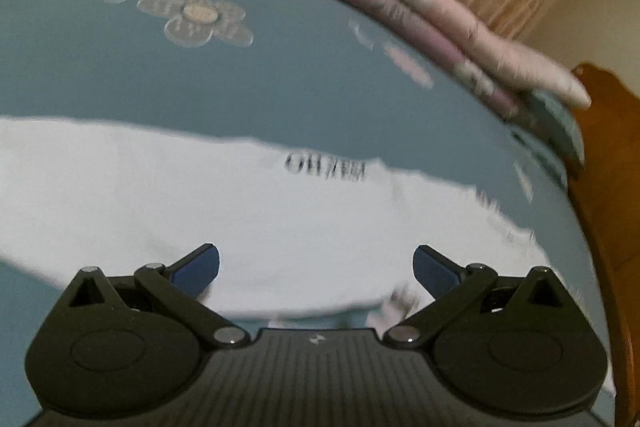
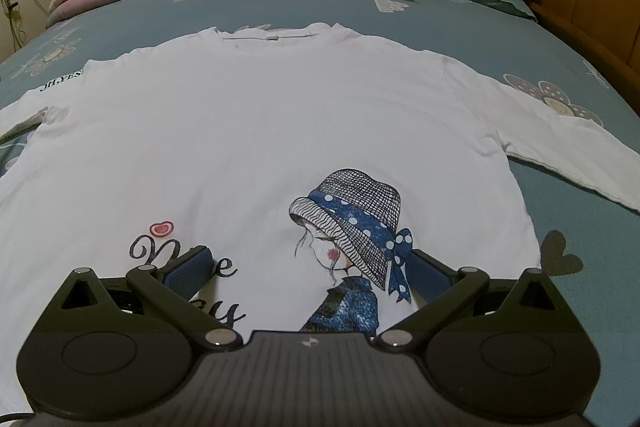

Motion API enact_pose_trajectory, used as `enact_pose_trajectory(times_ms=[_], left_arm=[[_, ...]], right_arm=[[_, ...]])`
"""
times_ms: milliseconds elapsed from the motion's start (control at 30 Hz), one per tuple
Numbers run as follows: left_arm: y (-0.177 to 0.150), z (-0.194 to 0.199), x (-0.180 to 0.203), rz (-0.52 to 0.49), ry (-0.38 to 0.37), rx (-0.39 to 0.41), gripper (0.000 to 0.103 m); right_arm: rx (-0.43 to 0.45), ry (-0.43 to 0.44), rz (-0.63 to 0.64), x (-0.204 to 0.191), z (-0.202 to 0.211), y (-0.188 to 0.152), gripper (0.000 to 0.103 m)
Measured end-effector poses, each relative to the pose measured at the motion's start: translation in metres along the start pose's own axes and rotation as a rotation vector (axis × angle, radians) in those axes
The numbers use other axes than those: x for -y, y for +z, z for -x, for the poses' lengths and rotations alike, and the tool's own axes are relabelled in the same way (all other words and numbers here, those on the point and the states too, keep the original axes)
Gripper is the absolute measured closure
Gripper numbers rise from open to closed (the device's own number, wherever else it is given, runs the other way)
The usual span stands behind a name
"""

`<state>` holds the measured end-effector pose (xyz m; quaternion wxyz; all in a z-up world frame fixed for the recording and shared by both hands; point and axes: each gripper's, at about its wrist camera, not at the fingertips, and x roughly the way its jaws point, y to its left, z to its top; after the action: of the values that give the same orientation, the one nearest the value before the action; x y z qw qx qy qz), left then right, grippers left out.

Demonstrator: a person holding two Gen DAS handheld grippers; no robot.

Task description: Fold clothes

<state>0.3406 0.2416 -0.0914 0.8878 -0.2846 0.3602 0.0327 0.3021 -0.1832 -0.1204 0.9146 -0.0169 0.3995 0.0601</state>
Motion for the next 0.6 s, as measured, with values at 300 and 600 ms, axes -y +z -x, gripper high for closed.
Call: enact_pose_trajectory(times_ms=[300,600], left_arm=[[0.022,-0.05,-0.009,0.022,0.054,0.04,0.001],[0.043,-0.039,-0.009,0.017,0.077,0.087,0.001]], right_arm=[[0.009,0.002,0.001,0.001,-0.001,-0.001,0.0],[0.012,0.001,0.002,0.0,-0.002,0.0,0.0]])
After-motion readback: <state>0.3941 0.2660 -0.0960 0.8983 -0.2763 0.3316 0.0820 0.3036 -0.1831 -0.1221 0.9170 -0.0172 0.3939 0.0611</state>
